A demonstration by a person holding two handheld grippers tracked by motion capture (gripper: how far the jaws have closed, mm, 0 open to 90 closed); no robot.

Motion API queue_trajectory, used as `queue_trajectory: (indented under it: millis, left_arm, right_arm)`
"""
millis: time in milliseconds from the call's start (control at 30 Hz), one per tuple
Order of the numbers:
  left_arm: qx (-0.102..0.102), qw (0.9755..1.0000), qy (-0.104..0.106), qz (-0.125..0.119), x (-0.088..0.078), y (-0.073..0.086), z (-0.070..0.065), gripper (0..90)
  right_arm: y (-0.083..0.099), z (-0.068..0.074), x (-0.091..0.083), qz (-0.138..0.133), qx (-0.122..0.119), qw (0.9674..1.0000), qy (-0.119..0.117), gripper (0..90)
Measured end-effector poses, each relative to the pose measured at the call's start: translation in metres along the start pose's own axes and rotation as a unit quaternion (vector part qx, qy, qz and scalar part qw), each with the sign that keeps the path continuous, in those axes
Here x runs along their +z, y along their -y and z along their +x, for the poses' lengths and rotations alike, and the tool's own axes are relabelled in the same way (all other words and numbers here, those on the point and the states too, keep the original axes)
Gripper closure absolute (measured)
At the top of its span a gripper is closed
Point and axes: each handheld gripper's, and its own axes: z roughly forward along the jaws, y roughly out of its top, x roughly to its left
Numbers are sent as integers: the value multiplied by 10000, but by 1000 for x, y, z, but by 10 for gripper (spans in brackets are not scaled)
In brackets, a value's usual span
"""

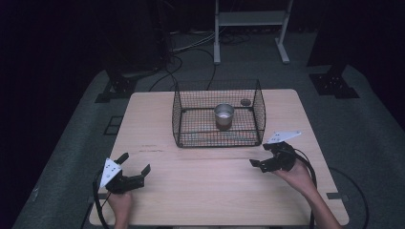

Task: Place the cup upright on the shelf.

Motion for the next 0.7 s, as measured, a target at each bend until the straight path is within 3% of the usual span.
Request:
queue_trajectory:
  millis: [700]
  left_arm:
    - [5, 10000, -6, -1, 0, 0, 0, 0]
  right_arm:
    - [32, 1, -9, -31, 158, 9997, 181, 125]
